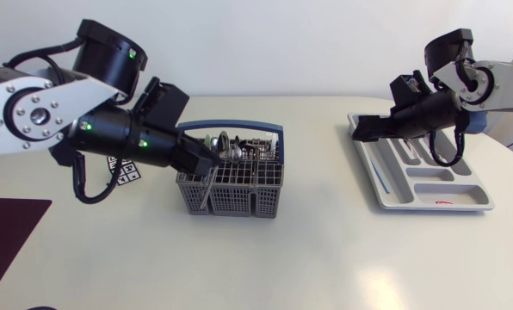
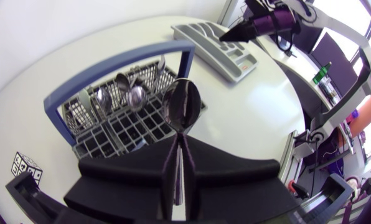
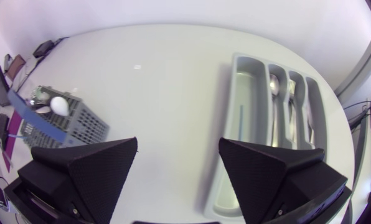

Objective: Transfer all utensils from the basket to the drawer tray.

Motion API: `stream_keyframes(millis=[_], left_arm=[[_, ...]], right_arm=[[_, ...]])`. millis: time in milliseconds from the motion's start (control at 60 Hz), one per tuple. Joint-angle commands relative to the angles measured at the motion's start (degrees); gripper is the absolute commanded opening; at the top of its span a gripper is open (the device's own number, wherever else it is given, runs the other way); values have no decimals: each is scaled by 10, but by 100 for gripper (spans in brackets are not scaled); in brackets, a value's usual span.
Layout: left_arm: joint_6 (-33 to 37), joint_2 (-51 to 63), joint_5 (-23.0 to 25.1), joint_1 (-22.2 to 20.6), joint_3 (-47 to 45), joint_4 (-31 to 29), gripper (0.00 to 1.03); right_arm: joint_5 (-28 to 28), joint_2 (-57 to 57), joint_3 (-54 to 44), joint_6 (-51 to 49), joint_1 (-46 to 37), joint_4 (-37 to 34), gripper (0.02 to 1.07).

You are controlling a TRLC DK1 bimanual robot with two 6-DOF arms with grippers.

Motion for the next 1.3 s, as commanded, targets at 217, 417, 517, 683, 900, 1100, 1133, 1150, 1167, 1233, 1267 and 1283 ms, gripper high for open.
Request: stream_keyframes(millis=[217, 417, 517, 683, 900, 1100, 1133, 1150, 1167, 1233, 1267, 1283], left_arm=[[-82, 53, 23, -14, 63, 92, 4], [-132, 83, 23, -28, 114, 136, 4], [-163, 92, 23, -35, 129, 164, 4], [-203, 123, 20, -42, 144, 199, 4], [-217, 149, 21, -44, 160, 201, 4], [-223, 149, 21, -47, 161, 201, 4], [-224, 149, 21, -49, 161, 201, 4], [-224, 149, 20, -50, 161, 201, 4], [-224, 149, 20, -50, 162, 201, 4], [-226, 149, 20, -52, 163, 201, 4], [-226, 148, 20, -53, 163, 201, 4], [-226, 148, 20, -53, 162, 201, 4]], right_arm=[[-145, -113, -75, 82, 96, 61, 100], [-223, -102, -71, 73, 144, 93, 99], [-225, -89, -73, 78, 172, 111, 97], [-224, -87, -83, 104, 214, 173, 87], [-188, -54, -77, 110, 235, 222, 79], [-178, -41, -89, 113, 231, 272, 47], [-168, -40, -90, 113, 233, 277, 46], [-163, -39, -89, 113, 234, 277, 46], [-158, -39, -89, 113, 234, 277, 46], [-142, -39, -89, 112, 238, 281, 34], [-133, -40, -90, 112, 241, 287, 25], [-127, -40, -91, 113, 241, 292, 20]])
